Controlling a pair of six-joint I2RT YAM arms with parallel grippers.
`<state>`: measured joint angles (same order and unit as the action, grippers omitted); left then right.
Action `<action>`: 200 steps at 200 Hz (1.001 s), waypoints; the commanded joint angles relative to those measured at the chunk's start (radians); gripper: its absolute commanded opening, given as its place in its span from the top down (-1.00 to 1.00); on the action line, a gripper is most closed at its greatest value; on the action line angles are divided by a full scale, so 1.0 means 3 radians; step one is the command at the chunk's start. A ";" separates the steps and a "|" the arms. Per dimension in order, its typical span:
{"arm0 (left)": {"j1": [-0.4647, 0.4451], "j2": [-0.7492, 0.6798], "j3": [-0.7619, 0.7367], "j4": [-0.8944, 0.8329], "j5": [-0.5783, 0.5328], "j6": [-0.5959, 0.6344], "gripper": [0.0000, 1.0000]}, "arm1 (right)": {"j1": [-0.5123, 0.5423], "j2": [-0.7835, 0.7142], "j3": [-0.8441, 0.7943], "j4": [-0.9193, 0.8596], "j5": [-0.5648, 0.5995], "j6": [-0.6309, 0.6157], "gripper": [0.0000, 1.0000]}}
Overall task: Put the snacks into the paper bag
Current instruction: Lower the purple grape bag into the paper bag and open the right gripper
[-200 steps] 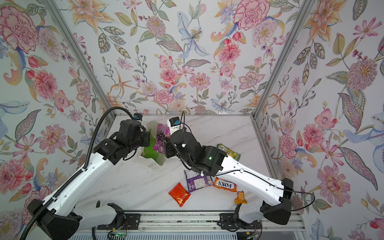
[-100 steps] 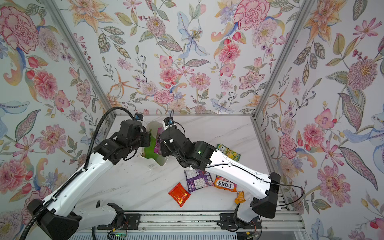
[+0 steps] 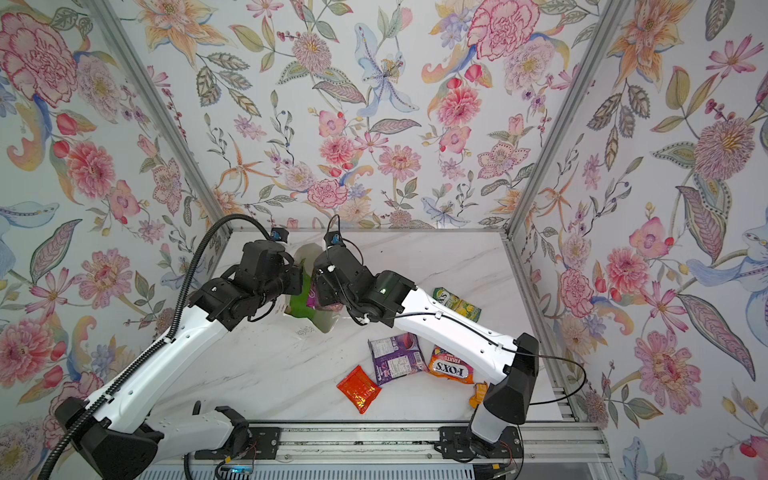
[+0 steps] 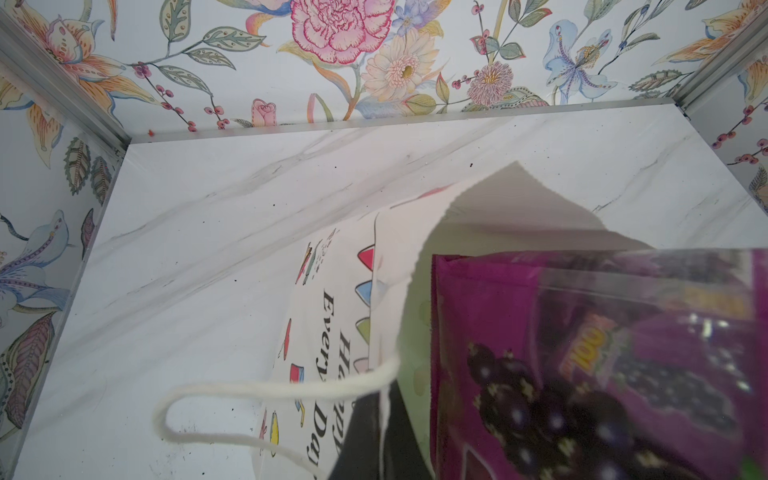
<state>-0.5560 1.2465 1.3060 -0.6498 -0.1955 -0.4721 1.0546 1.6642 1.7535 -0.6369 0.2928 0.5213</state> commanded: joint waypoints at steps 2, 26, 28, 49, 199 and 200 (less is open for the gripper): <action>-0.0039 -0.0023 0.0101 0.0086 -0.0028 -0.0040 1.00 | -0.0065 0.0062 0.0205 0.0198 -0.0123 0.0067 1.00; -0.0039 -0.0031 0.0095 0.0089 -0.0031 -0.0038 1.00 | -0.0109 0.0177 0.0247 0.0200 -0.0222 0.0096 1.00; -0.0040 -0.0033 0.0093 0.0090 -0.0033 -0.0037 1.00 | -0.0115 0.0187 0.0252 0.0200 -0.0228 0.0094 1.00; -0.0040 -0.0040 0.0080 0.0095 -0.0033 -0.0041 1.00 | -0.0131 0.0287 0.0285 0.0199 -0.0275 0.0123 1.00; -0.0041 -0.0126 0.0056 0.0085 -0.0049 -0.0052 1.00 | -0.0180 0.0682 0.0460 0.0199 -0.0369 0.0263 0.22; -0.0040 -0.0126 0.0055 0.0082 -0.0049 -0.0052 1.00 | -0.0178 0.0679 0.0460 0.0200 -0.0366 0.0262 0.20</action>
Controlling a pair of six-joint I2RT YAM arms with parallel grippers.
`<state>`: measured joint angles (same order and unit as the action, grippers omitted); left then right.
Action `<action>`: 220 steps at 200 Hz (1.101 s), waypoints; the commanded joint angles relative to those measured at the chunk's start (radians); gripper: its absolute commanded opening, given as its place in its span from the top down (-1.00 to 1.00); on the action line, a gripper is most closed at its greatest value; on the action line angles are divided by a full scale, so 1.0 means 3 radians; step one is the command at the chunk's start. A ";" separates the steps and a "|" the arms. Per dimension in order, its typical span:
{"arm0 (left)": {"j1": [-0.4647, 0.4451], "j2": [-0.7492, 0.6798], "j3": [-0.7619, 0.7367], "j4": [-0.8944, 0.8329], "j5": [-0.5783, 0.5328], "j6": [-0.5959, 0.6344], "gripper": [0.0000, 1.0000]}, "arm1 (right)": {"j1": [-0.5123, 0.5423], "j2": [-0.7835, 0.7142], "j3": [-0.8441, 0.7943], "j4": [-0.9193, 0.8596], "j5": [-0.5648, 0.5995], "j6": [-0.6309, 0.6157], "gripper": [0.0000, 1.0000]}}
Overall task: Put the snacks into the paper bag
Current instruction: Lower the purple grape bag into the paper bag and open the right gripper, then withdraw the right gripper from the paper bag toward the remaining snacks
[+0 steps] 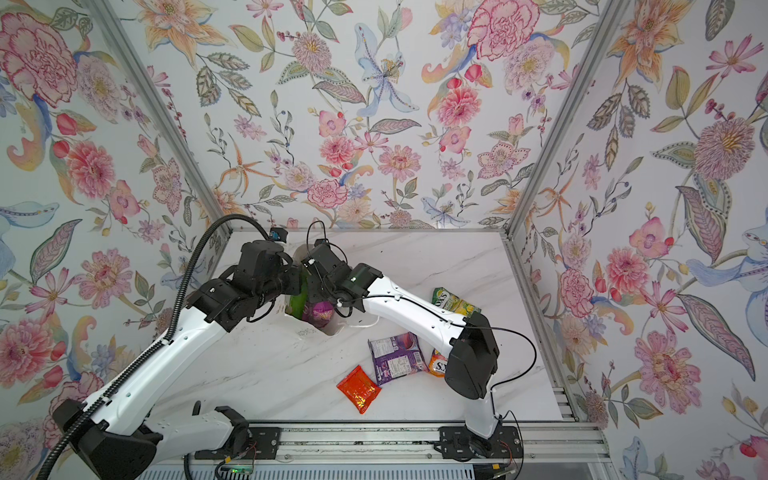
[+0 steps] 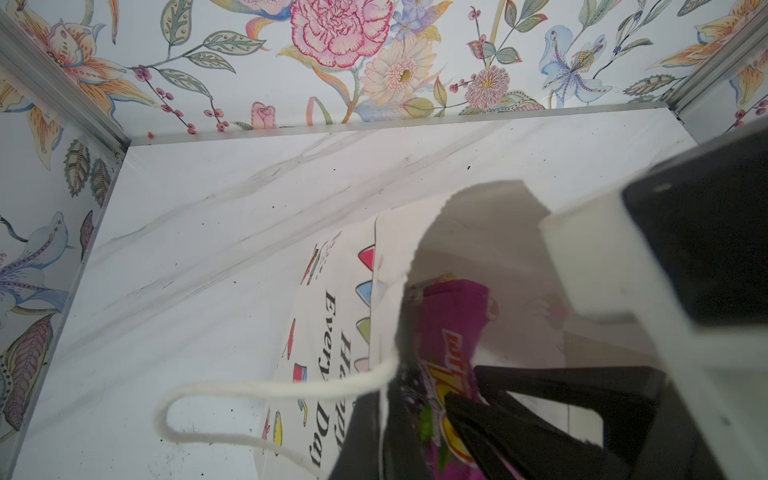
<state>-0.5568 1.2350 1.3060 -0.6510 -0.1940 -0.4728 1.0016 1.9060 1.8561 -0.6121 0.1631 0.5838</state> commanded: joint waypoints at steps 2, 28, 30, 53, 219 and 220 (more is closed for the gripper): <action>-0.0036 -0.0085 0.0057 0.0084 -0.0054 -0.0046 1.00 | -0.0003 -0.0134 0.0118 0.0116 0.0070 0.0053 0.18; -0.0040 -0.0077 0.0054 0.0084 -0.0069 -0.0054 1.00 | 0.0027 -0.0249 0.0099 0.0118 0.0124 0.0024 0.02; -0.0037 -0.0077 0.0054 0.0086 -0.0069 -0.0052 1.00 | 0.0028 -0.0261 0.0098 0.0118 0.0132 0.0015 0.02; -0.0038 -0.0067 0.0044 0.0082 -0.0094 -0.0055 1.00 | 0.0060 -0.0391 0.0050 0.0118 0.0182 -0.0012 -0.02; -0.0039 -0.0008 0.0059 0.0072 -0.0146 -0.0058 1.00 | 0.0025 -0.1730 -0.1754 0.0019 0.0448 0.0161 -0.35; -0.0040 -0.0004 0.0059 0.0073 -0.0146 -0.0056 1.00 | 0.0020 -0.1730 -0.1759 0.0017 0.0446 0.0164 -0.35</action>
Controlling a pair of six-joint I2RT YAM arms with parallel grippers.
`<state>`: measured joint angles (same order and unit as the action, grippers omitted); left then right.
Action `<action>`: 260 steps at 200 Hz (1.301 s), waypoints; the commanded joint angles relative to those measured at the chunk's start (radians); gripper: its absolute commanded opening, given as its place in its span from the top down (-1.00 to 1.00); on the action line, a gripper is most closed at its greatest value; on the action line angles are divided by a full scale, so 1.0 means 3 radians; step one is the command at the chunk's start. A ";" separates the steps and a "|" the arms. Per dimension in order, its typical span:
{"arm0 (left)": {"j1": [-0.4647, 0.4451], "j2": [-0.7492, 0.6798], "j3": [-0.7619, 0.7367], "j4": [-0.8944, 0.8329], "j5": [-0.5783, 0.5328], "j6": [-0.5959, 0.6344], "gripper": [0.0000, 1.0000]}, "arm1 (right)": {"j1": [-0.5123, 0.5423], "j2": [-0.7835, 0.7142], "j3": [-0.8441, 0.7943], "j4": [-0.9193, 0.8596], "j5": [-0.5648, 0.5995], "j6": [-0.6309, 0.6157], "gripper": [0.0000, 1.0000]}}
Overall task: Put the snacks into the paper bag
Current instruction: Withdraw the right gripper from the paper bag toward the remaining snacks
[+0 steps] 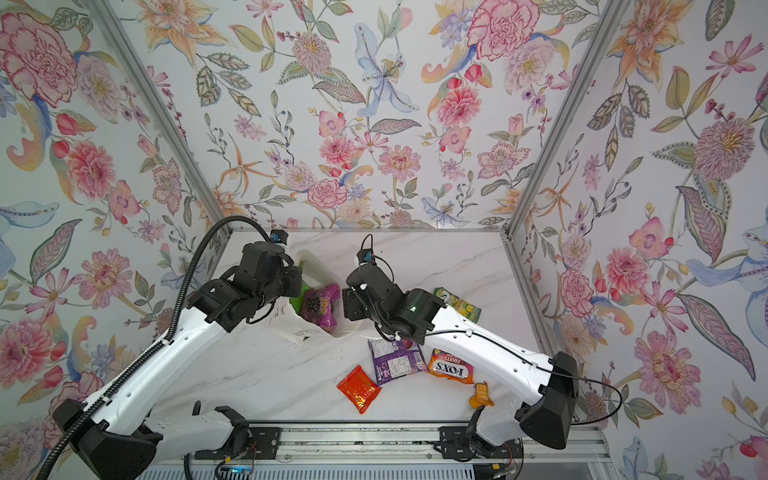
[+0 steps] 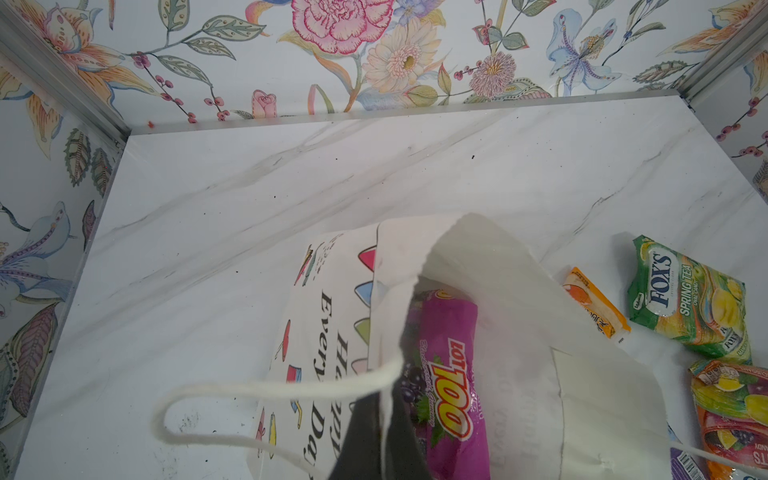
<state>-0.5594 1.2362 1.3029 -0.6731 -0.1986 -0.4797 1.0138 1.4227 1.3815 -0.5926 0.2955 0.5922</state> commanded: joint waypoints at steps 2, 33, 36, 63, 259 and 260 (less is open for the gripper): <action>-0.0028 -0.0009 0.0067 0.0147 -0.0131 -0.0036 1.00 | -0.0020 -0.0124 -0.0185 -0.0045 0.0000 0.0142 -0.36; -0.0027 -0.0005 0.0057 0.0152 -0.0138 -0.0035 1.00 | -0.0043 -0.0115 -0.0307 -0.0040 -0.0138 0.0184 -0.36; -0.0027 -0.0004 0.0060 0.0149 -0.0139 -0.0037 1.00 | -0.0048 -0.0110 -0.0310 -0.0028 -0.0160 0.0184 -0.36; -0.0029 0.0028 0.0076 0.0152 -0.0118 -0.0035 1.00 | -0.0069 -0.0033 -0.0379 0.0057 -0.0340 0.0228 -0.34; -0.0027 0.0004 0.0075 0.0152 -0.0106 -0.0009 1.00 | -0.0249 0.0412 -0.0290 0.0197 -0.0717 0.0188 0.57; -0.0027 0.0002 0.0075 0.0150 -0.0106 -0.0008 1.00 | -0.0255 0.0414 -0.0287 0.0199 -0.0718 0.0189 0.58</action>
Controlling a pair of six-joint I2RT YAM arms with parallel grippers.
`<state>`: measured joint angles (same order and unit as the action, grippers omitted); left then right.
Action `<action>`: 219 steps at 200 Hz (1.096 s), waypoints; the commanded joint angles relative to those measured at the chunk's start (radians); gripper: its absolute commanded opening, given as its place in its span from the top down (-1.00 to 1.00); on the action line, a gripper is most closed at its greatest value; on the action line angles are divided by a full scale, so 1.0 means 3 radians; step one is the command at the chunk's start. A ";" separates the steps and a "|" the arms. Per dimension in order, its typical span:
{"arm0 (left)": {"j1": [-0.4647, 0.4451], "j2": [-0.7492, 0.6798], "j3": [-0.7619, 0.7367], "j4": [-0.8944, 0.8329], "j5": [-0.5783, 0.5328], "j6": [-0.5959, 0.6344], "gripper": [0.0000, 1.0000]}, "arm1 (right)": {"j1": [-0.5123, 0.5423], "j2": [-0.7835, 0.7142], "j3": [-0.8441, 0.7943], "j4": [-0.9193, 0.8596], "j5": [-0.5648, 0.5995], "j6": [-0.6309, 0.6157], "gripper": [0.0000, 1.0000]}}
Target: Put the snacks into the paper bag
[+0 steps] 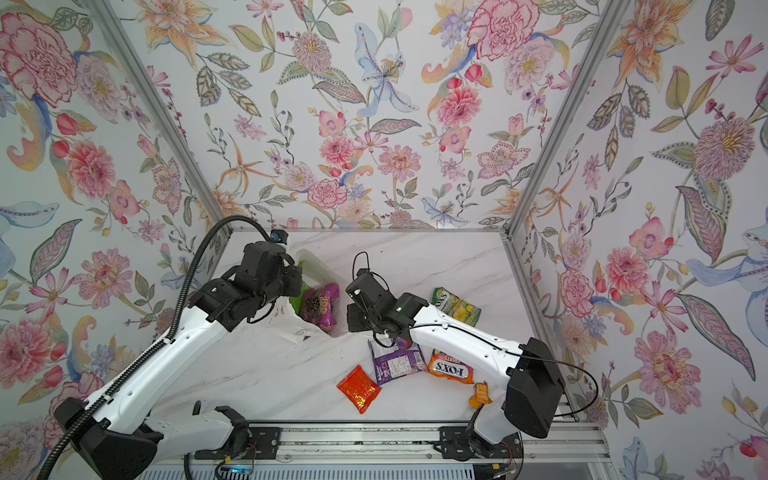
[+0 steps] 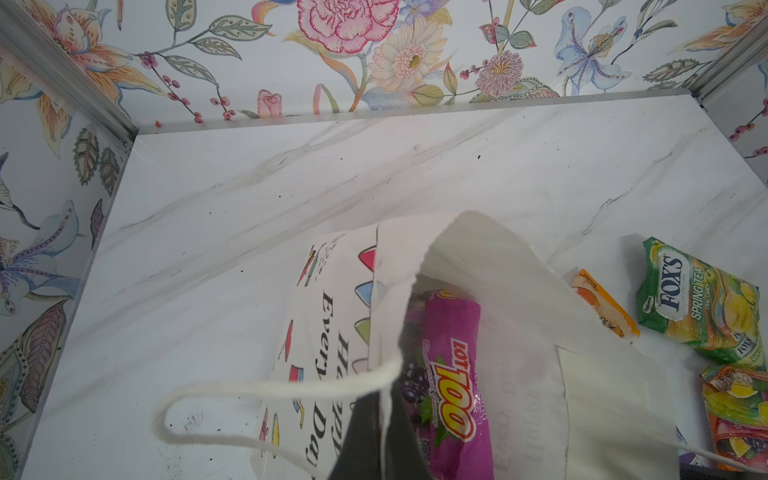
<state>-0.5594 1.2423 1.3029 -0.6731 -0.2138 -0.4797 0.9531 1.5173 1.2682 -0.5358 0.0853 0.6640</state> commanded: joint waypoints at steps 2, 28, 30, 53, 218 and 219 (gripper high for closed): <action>-0.0027 -0.0021 0.0077 0.0156 -0.0054 -0.0003 1.00 | -0.0062 0.0101 0.0091 0.0007 -0.0028 -0.0050 0.60; -0.0029 -0.0010 0.0084 0.0129 -0.0052 0.0006 1.00 | -0.0096 0.0173 0.0244 0.0008 -0.0118 -0.0095 0.88; -0.0030 -0.0010 0.0089 0.0123 -0.0047 0.0011 1.00 | -0.0093 0.0178 0.0269 0.0011 -0.0124 -0.0105 0.89; -0.0029 0.0004 0.0153 0.0067 -0.0059 0.0061 1.00 | -0.0099 0.0158 0.0619 0.0005 -0.0212 -0.0238 1.00; -0.0186 0.0200 -0.0054 0.0125 0.0291 -0.0205 1.00 | -0.0513 0.0337 0.1264 -0.0172 -0.0537 -0.0451 1.00; -0.0183 0.0197 -0.0059 0.0128 0.0279 -0.0203 1.00 | -0.0518 0.0342 0.1267 -0.0172 -0.0551 -0.0452 1.00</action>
<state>-0.6071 1.3075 1.2907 -0.6067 -0.0860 -0.5423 0.8291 1.6051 1.6283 -0.6621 0.0151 0.5350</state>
